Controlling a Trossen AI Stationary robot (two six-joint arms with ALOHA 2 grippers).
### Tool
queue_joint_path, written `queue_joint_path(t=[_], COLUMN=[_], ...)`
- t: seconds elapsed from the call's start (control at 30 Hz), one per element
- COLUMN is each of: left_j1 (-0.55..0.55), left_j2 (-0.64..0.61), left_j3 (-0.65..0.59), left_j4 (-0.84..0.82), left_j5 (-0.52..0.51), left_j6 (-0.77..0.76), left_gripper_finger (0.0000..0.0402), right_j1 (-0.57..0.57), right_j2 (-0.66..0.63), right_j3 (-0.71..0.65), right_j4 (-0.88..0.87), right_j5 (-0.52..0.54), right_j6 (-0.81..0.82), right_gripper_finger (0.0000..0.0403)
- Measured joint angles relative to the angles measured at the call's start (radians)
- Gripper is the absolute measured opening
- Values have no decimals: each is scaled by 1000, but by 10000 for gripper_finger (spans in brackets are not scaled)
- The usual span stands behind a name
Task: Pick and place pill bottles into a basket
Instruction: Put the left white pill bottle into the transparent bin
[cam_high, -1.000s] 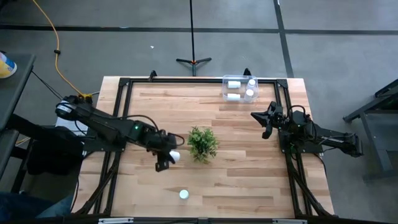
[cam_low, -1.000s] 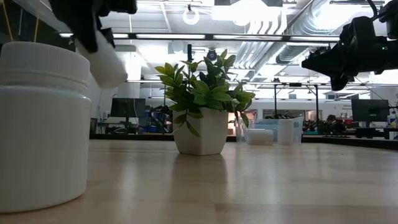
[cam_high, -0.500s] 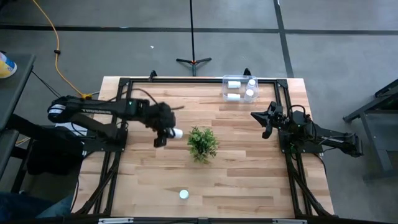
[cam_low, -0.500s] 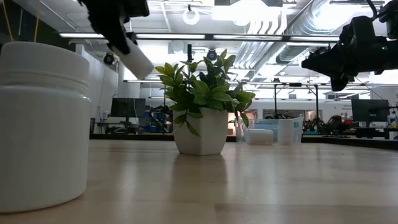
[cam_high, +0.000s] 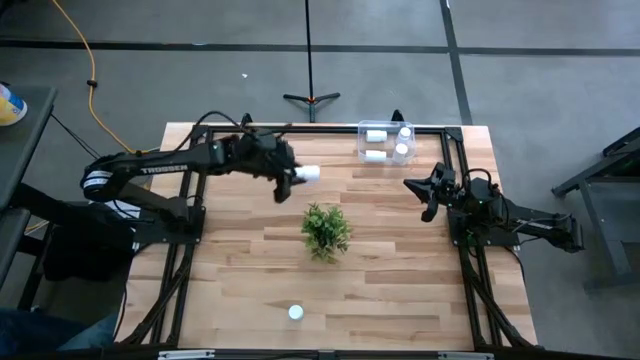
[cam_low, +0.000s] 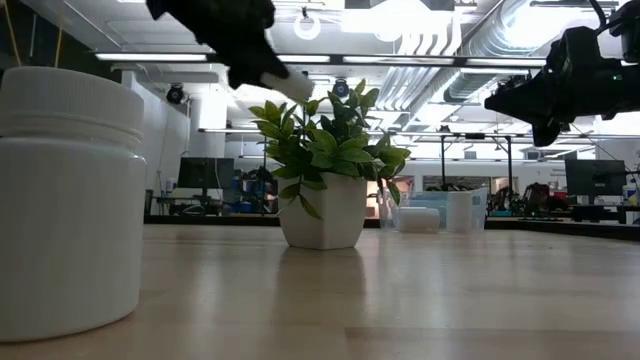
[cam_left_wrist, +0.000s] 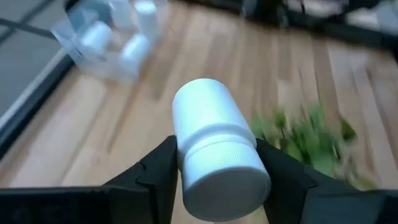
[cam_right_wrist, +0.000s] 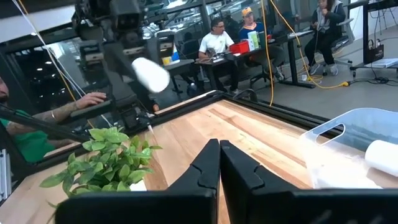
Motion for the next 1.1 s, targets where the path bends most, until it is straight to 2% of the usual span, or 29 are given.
queue_joint_path(t=[0.27, 0.4, 0.63, 0.87, 1.0, 1.1], left_j1=[61, 73, 70, 70, 70, 70], left_j2=[112, 160, 210, 217, 217, 217], left_j3=[0, 0, 0, 0, 0, 0], left_j4=[199, 270, 353, 368, 368, 369], left_j5=[20, 44, 54, 52, 50, 50], left_j6=[-18, -27, -73, -150, -205, -250], left_gripper_finger=[211, 211, 211, 211, 211, 211], right_j1=[0, 0, 0, 0, 0, 0], right_j2=[0, 0, 0, 0, 0, 0], right_j3=[0, 0, 0, 0, 0, 0], right_j4=[23, 27, 28, 29, 38, 41], right_j5=[91, 125, 124, 124, 129, 144], right_j6=[-66, -69, -110, -302, -435, -454], right_gripper_finger=[15, 37, 121, 212, 239, 247])
